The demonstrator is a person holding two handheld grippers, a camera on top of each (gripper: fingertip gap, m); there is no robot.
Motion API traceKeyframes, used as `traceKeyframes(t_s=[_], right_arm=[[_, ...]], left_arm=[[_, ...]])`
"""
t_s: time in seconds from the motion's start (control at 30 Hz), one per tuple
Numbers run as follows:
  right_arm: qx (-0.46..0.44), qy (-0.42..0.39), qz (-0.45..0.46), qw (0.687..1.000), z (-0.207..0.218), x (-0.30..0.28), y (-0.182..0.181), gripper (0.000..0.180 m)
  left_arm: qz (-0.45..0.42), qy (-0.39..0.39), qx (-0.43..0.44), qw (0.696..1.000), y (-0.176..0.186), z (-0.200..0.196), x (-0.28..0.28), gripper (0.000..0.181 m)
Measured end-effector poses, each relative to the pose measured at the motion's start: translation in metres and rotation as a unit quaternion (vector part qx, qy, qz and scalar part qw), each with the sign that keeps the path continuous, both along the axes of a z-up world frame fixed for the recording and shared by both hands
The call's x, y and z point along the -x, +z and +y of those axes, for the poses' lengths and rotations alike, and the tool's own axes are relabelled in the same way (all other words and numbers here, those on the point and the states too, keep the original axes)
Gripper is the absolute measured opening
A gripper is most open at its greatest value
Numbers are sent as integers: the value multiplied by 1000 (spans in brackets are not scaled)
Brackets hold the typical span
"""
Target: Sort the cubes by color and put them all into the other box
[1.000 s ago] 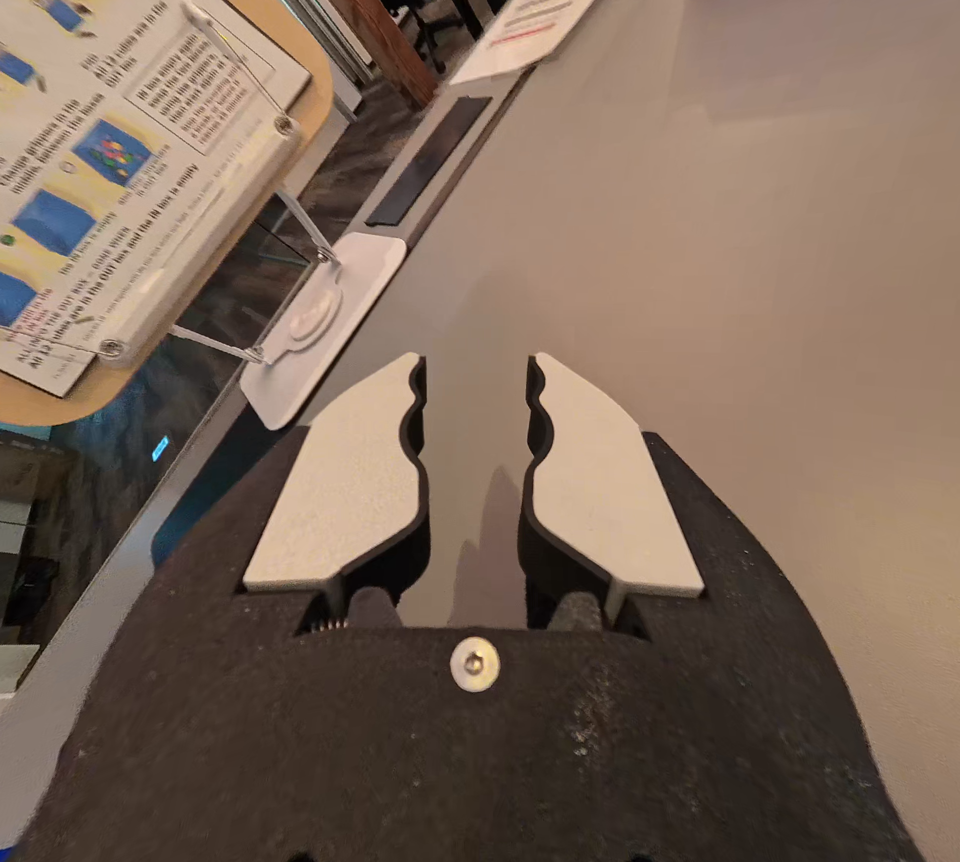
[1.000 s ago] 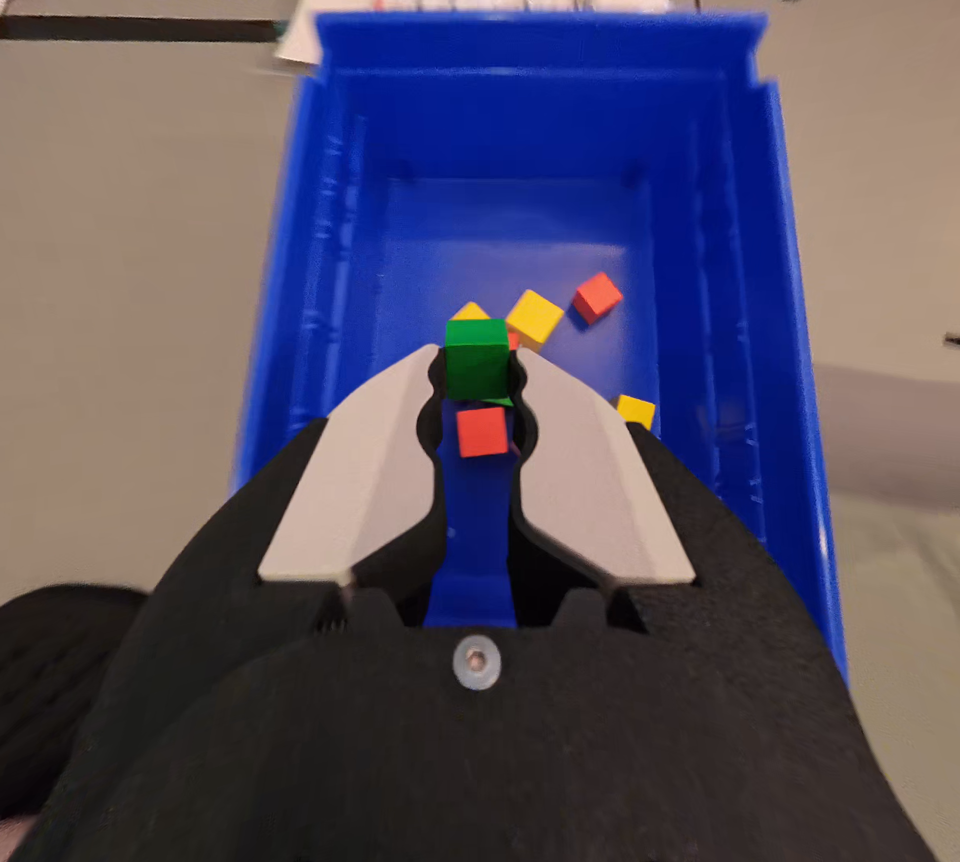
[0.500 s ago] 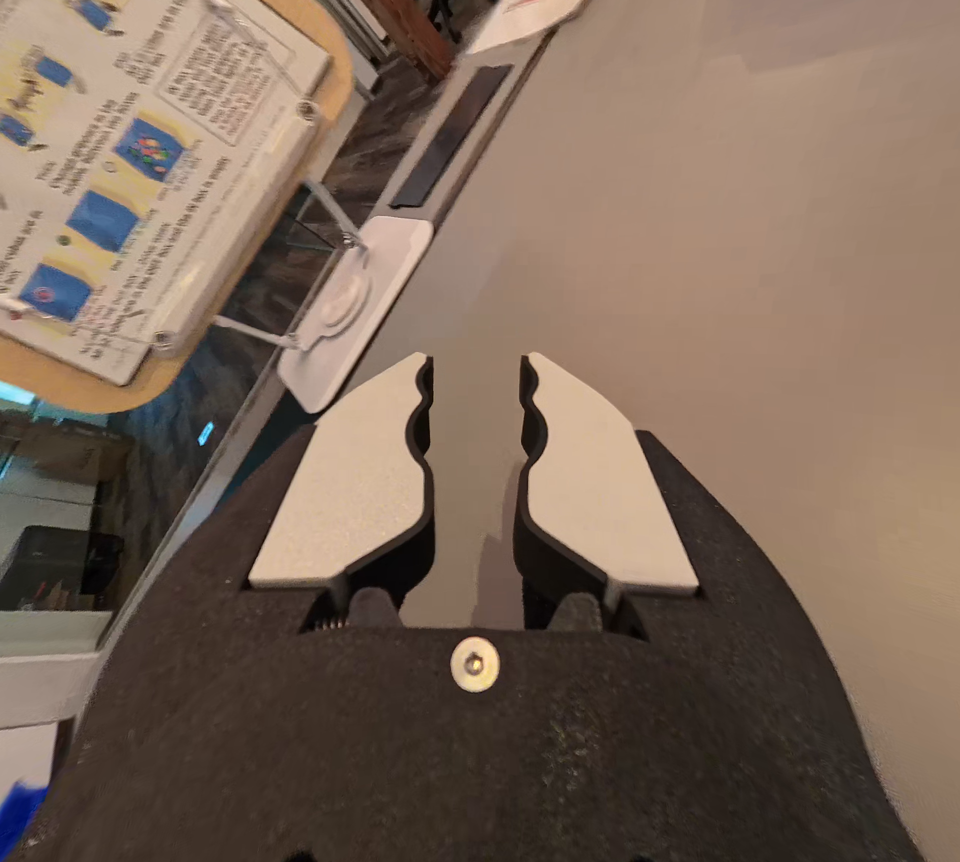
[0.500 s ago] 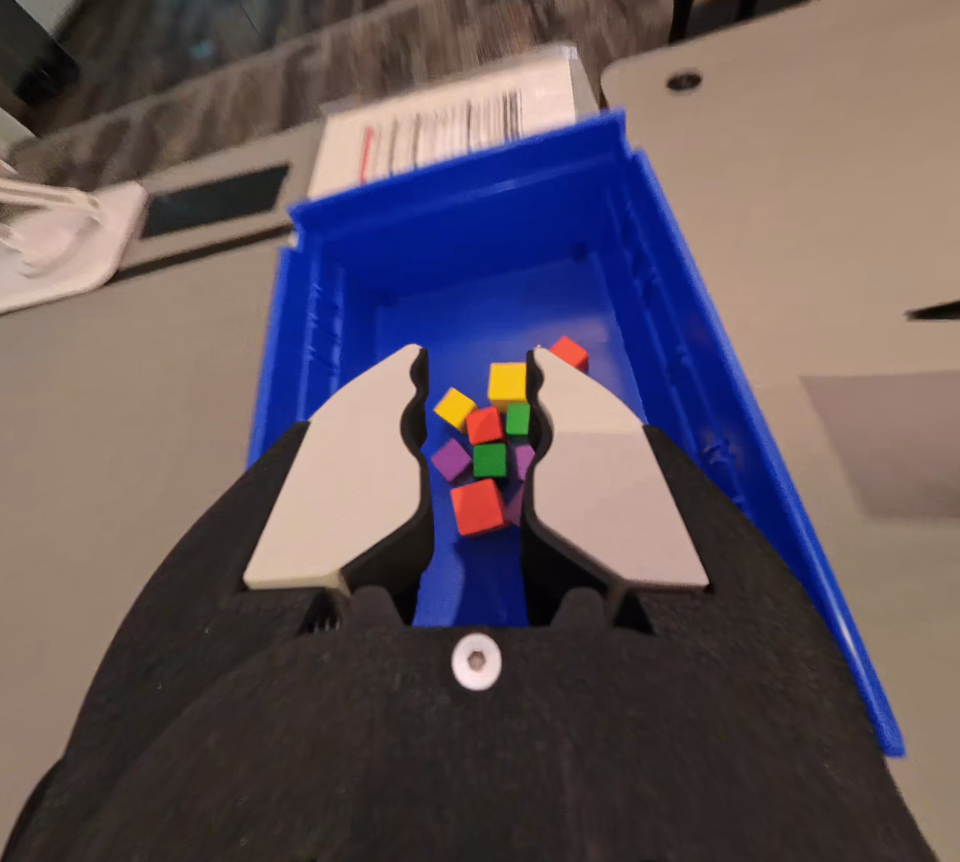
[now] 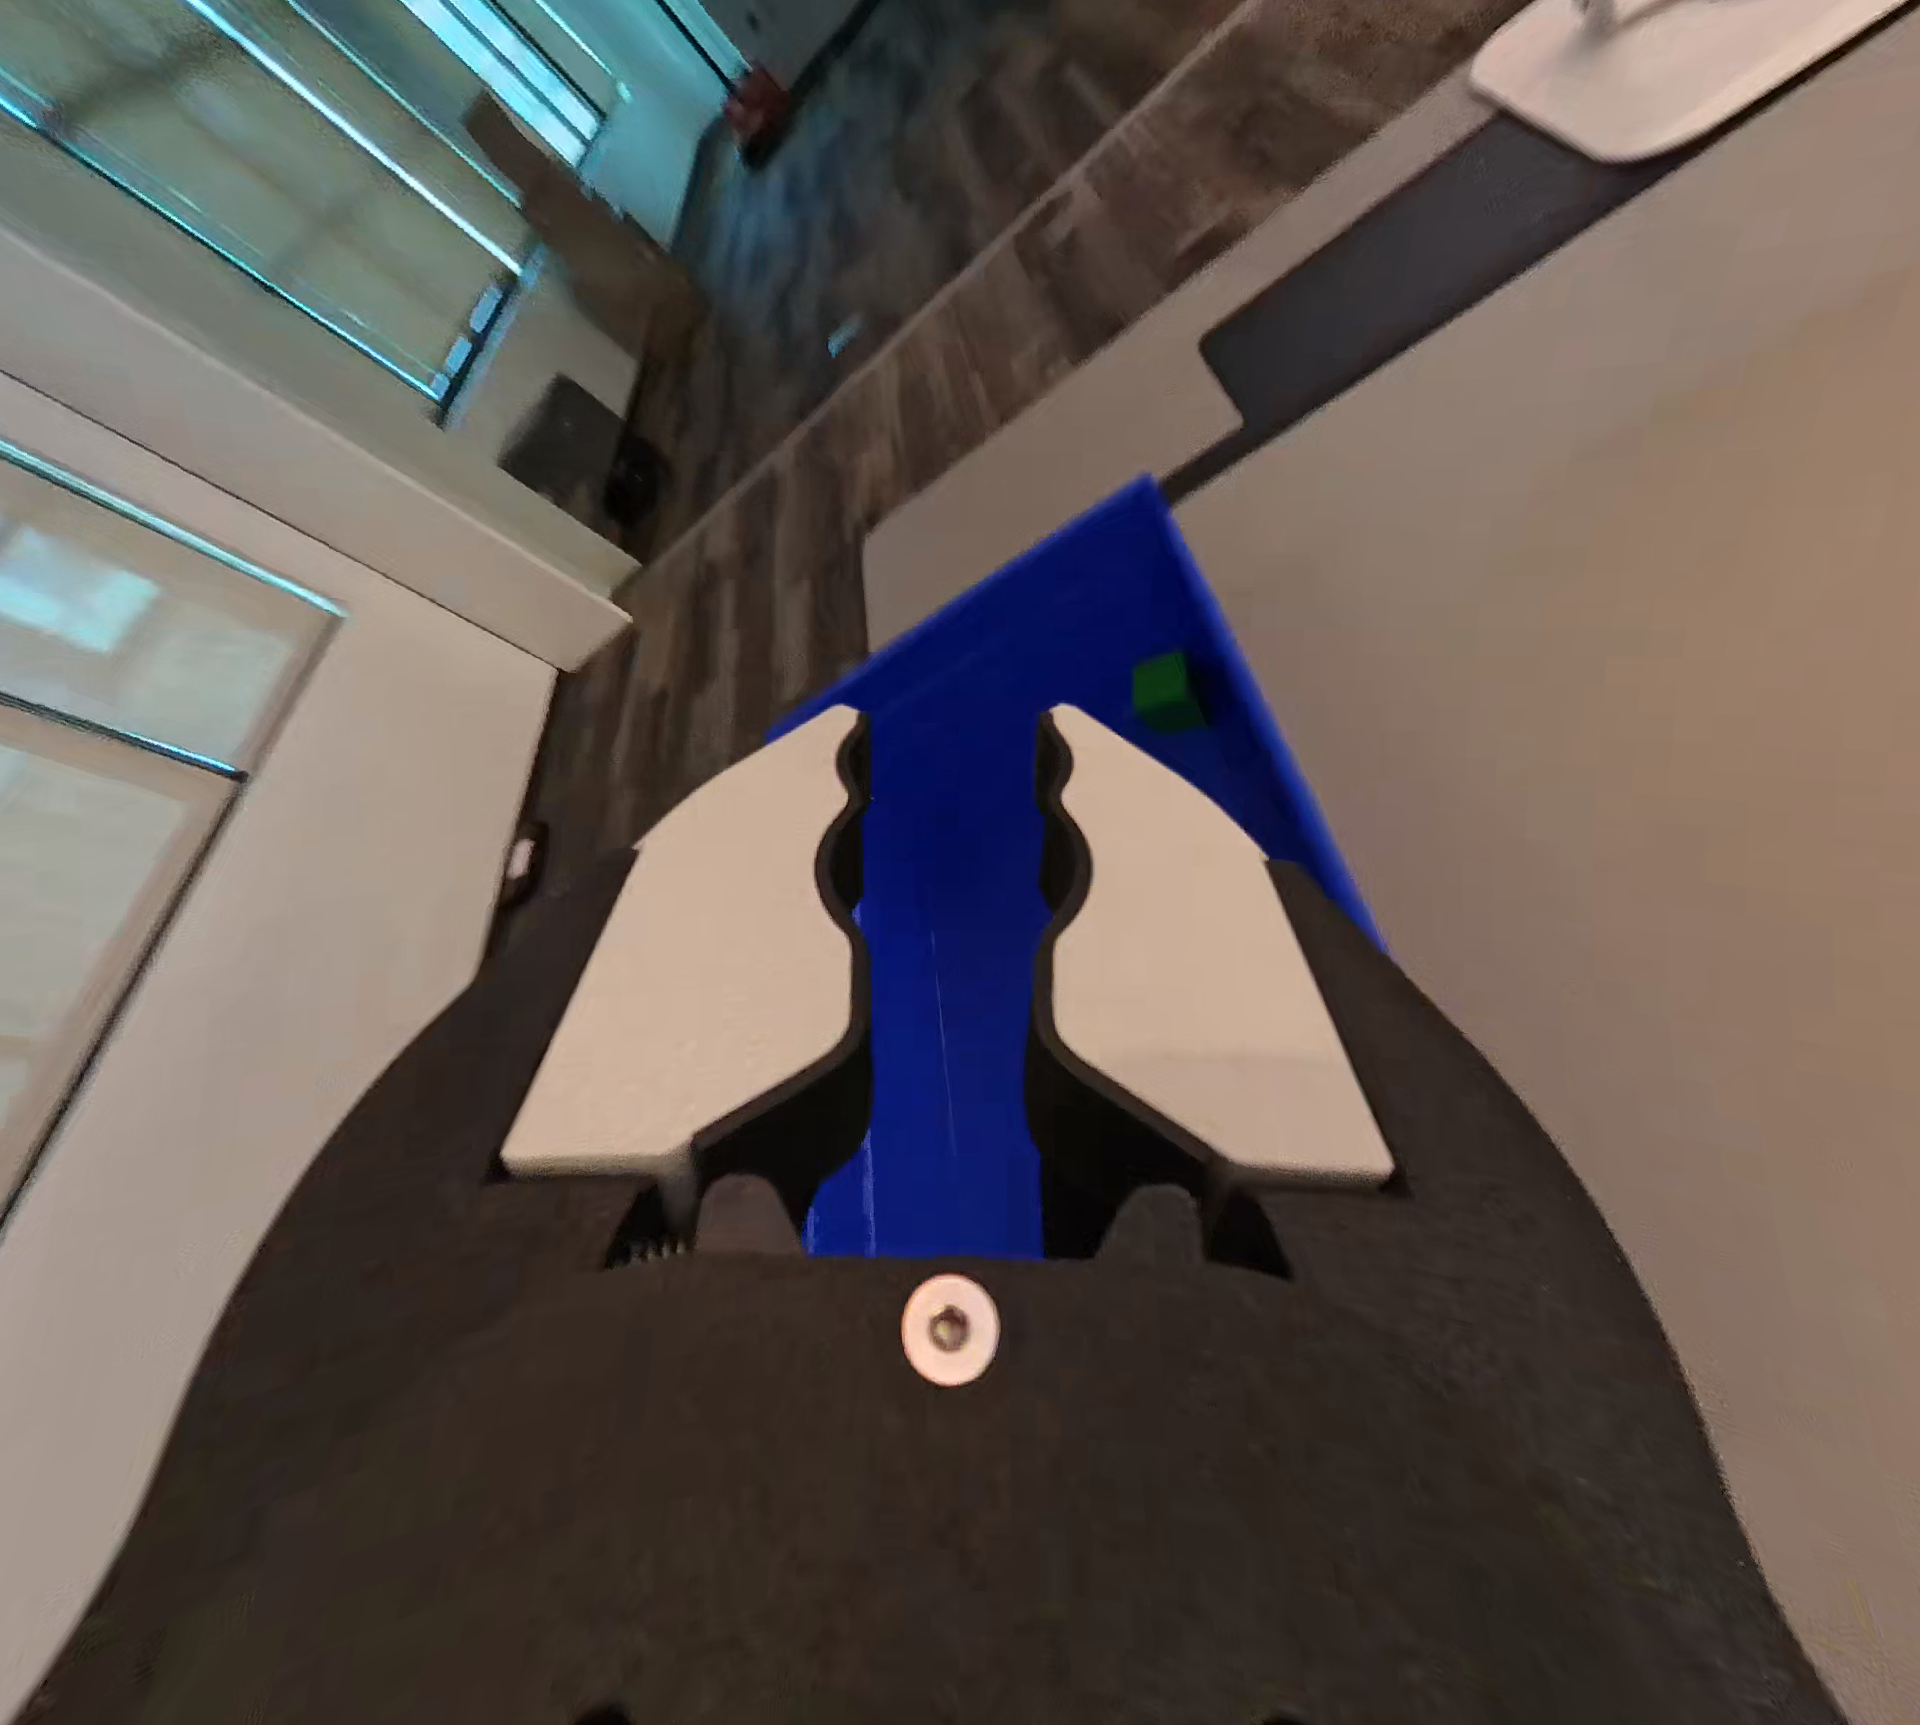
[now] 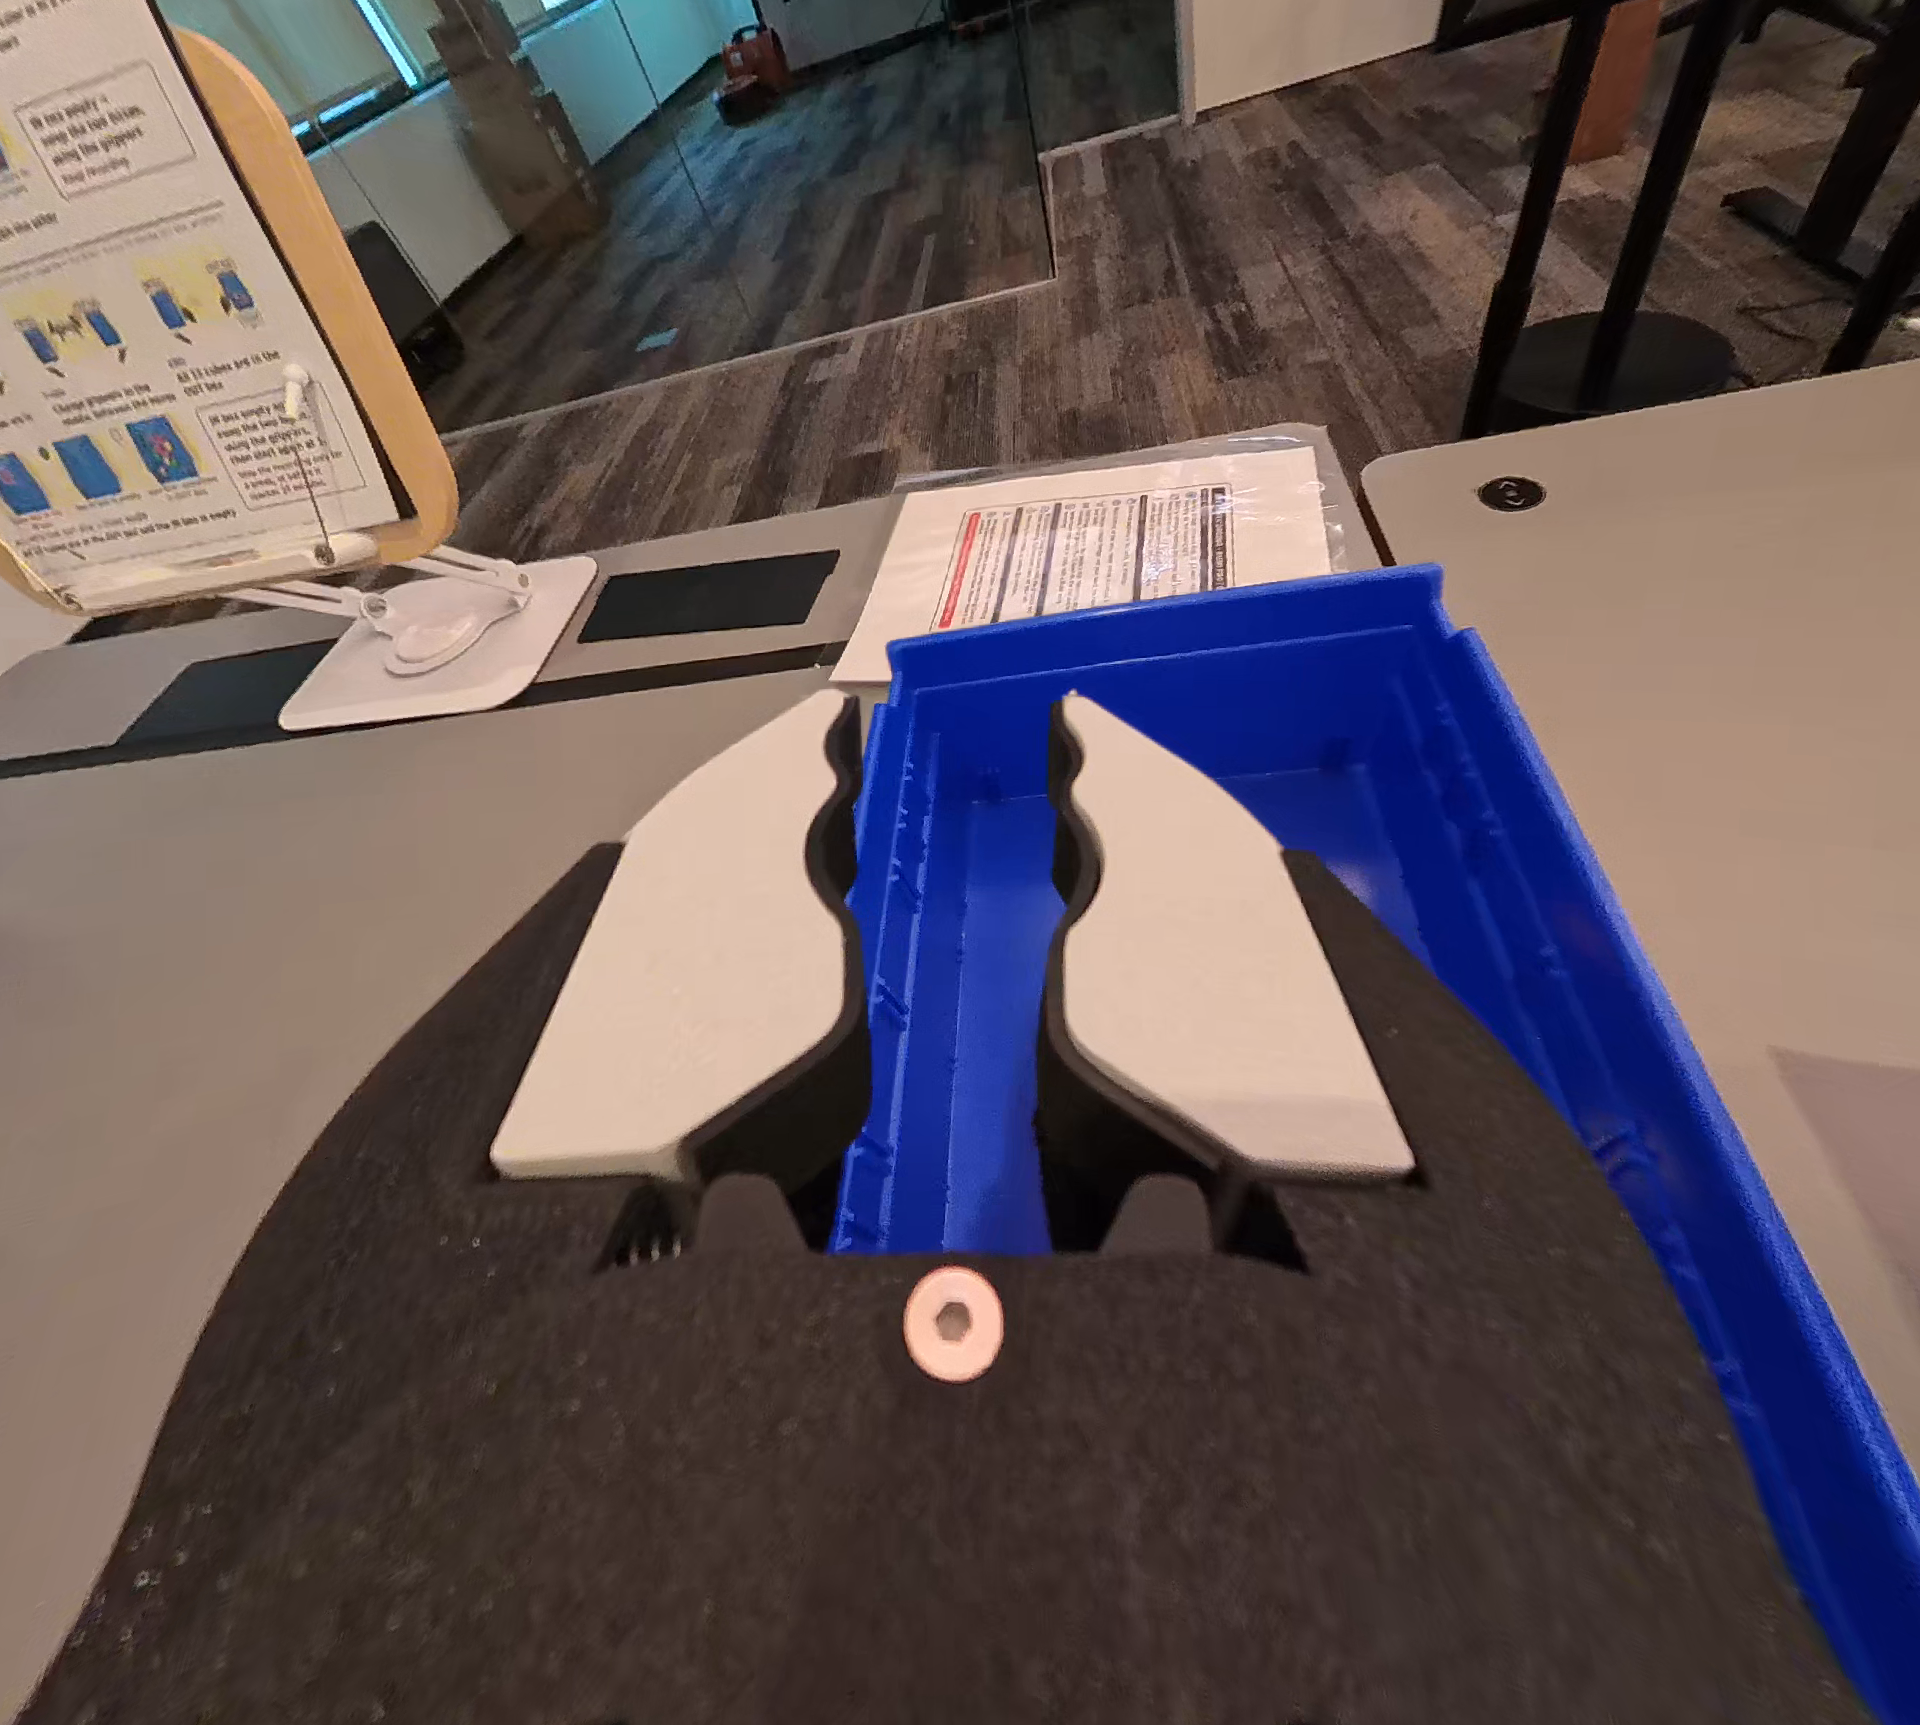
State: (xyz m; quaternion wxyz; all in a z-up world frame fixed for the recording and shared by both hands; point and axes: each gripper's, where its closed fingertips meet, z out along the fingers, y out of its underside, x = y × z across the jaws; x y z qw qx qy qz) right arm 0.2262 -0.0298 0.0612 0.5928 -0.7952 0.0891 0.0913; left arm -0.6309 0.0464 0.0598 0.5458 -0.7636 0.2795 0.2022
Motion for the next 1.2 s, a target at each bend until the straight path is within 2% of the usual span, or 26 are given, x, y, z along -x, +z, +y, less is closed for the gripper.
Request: traceKeyframes(t_s=[0.17, 0.27, 0.43, 0.5, 0.57, 0.67, 0.77, 0.97, 1.2], right_arm=[[-6, 37, 4, 999, 18, 33, 9, 33], [-33, 82, 23, 996, 31, 69, 25, 33], [-52, 160, 53, 984, 44, 136, 48, 33], [-58, 178, 40, 982, 45, 156, 56, 33], [-56, 197, 30, 978, 46, 173, 59, 33], [-43, 217, 39, 974, 50, 186, 54, 33], [-26, 212, 60, 975, 57, 185, 44, 32], [-30, 219, 88, 971, 60, 186, 45, 28], [-9, 200, 36, 979, 56, 176, 38, 28]], left_arm=[[-89, 16, 120, 989, -72, 19, 36, 36], [-140, 36, 143, 979, -98, 45, 35, 36], [-238, 66, 228, 942, -134, 85, 29, 39], [-227, 63, 233, 944, -140, 98, 30, 39], [-212, 25, 231, 949, -145, 106, 24, 38], [-190, -50, 232, 953, -153, 110, 7, 39], [-154, -80, 220, 960, -160, 115, -4, 42], [-136, -18, 234, 963, -177, 132, -2, 45], [-131, 1, 250, 959, -190, 144, -1, 46]])
